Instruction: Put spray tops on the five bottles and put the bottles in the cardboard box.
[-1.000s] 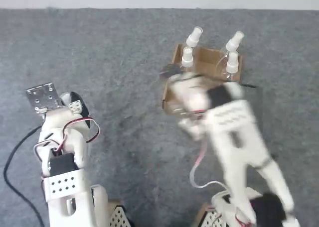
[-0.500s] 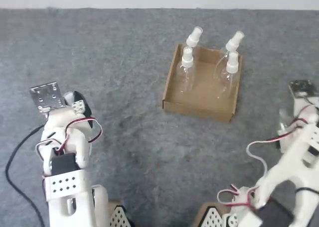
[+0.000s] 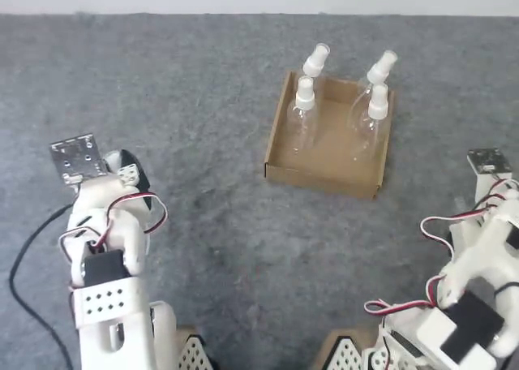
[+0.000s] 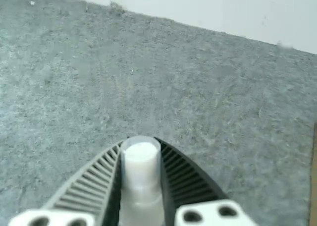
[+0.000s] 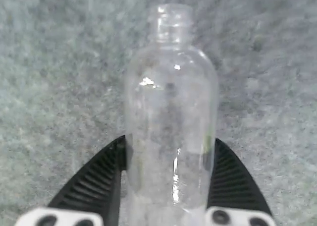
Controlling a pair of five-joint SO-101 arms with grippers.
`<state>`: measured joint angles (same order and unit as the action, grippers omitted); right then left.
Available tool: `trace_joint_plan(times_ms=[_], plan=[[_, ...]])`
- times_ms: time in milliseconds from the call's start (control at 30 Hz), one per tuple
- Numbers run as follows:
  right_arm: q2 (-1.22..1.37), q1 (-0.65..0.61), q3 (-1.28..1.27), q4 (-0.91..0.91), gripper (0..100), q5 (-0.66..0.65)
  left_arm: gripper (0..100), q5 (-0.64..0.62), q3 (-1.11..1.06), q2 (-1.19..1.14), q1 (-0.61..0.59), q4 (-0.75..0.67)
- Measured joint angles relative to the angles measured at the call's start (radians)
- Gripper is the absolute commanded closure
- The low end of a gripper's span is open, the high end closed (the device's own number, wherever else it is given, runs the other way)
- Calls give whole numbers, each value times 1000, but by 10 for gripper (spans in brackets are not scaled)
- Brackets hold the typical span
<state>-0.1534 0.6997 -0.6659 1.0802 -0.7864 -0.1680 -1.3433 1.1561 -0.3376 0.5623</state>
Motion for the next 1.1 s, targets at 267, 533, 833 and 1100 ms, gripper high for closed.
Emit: trace_joint_plan(times_ms=[267, 533, 833, 1100], plan=[[6, 0, 2, 3, 706, -3, 988, 0, 0, 0, 0, 0], [6, -51, 166, 153, 773, -3, 988, 0, 0, 0, 0, 0], [158, -55, 316, 187, 777, -31, 988, 0, 0, 0, 0, 0], [259, -55, 325, 187, 779, -63, 988, 0, 0, 0, 0, 0]])
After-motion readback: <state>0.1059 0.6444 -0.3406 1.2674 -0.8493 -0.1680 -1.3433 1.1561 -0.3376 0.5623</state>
